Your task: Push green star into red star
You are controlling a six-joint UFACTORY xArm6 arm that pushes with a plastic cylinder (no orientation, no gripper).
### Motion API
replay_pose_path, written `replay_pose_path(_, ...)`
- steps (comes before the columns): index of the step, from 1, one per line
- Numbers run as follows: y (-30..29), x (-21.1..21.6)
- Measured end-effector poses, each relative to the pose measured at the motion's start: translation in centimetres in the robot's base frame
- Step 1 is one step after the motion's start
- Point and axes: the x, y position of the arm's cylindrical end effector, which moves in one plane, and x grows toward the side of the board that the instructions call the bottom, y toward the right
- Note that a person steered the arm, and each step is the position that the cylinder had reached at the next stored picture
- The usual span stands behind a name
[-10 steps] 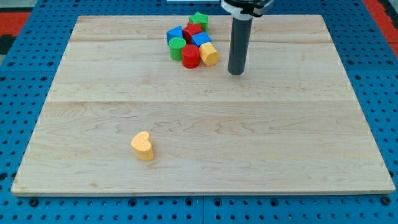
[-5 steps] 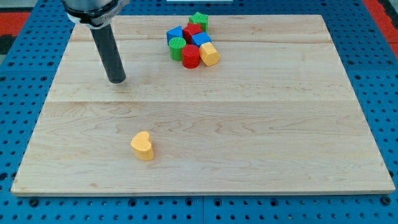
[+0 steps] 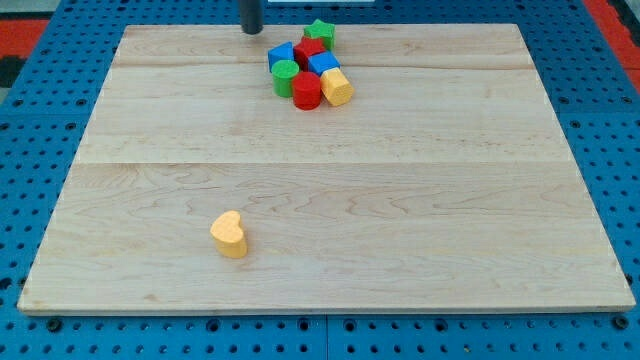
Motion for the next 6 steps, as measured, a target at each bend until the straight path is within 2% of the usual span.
replay_pose_path(2, 14.4, 0.2)
replay_pose_path(3, 16.5, 1.7)
replay_pose_path(4, 15.6, 4.5)
replay_pose_path(5, 12.8, 5.1)
replay_pose_path(6, 13.7, 1.4)
